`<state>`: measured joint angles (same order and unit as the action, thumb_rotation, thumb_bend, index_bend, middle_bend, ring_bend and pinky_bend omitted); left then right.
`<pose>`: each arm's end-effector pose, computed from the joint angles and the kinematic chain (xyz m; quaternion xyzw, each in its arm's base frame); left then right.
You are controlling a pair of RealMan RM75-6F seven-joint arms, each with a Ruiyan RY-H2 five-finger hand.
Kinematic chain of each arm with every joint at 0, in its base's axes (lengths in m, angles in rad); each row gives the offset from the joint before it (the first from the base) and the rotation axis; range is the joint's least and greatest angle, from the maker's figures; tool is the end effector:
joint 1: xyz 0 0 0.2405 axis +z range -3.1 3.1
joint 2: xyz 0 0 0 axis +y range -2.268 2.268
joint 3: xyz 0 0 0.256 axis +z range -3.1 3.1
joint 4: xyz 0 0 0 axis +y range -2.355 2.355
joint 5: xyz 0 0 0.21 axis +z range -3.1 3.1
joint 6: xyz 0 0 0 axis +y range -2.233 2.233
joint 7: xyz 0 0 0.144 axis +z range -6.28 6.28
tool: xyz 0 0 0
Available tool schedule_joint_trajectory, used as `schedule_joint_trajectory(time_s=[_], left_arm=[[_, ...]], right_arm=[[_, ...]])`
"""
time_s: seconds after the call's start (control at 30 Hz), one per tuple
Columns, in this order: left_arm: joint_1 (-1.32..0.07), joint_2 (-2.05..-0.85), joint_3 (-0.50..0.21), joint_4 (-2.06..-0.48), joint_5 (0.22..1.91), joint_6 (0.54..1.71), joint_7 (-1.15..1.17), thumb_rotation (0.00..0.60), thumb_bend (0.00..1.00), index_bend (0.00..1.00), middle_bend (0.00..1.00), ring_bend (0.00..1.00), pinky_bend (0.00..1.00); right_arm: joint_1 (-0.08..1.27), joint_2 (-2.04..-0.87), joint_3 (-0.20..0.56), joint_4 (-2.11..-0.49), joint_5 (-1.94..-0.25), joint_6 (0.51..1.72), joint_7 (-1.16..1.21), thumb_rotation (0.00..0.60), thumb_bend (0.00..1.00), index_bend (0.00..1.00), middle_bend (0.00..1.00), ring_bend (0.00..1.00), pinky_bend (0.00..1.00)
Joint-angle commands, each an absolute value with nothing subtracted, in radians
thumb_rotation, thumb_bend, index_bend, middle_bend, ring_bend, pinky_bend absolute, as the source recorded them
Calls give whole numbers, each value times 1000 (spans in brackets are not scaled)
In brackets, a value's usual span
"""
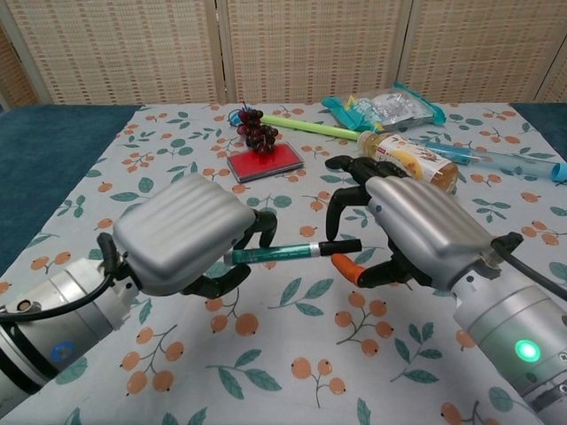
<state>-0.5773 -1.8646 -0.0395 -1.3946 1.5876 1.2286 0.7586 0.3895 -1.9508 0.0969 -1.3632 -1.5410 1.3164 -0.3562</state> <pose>-0.0999 0.2388 -0.0846 -0.7951 -0.1247 -0.4171 0.4223 -0.1282 -0.2276 -0.0842 0.6653 -0.3740 0.4984 0.4112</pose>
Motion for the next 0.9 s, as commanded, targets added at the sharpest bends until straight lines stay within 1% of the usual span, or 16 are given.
schedule_joint_trajectory(time_s=[0.03,0.13,0.23,0.33,0.4,0.9], left_arm=[[-577,-1864,-41,-1395,1588,1229,761,600,438,738,875,825,1000],[-576,-1867,-44,-1390,1592,1233,760,600,454,753,892,825,1000],[-575,-1877,-47,-1371,1608,1253,742,600,508,767,911,827,1000],[-574,-1886,-47,-1355,1622,1267,724,600,597,798,943,831,1000],[-574,-1889,-47,-1346,1627,1271,726,600,626,808,953,832,1000],[-572,-1895,-54,-1322,1637,1279,715,600,644,836,973,838,1000]], right_arm=[[389,-1951,99,-1365,-1537,1318,-357,600,507,720,104,0,0],[388,-1952,102,-1365,-1534,1322,-358,600,524,782,134,0,0],[388,-1953,106,-1362,-1531,1328,-362,600,538,830,158,0,0],[388,-1955,109,-1358,-1529,1333,-368,600,544,842,165,0,0],[388,-1956,110,-1356,-1531,1338,-370,600,544,842,166,0,0],[386,-1939,121,-1359,-1536,1367,-356,600,544,848,171,0,0]])
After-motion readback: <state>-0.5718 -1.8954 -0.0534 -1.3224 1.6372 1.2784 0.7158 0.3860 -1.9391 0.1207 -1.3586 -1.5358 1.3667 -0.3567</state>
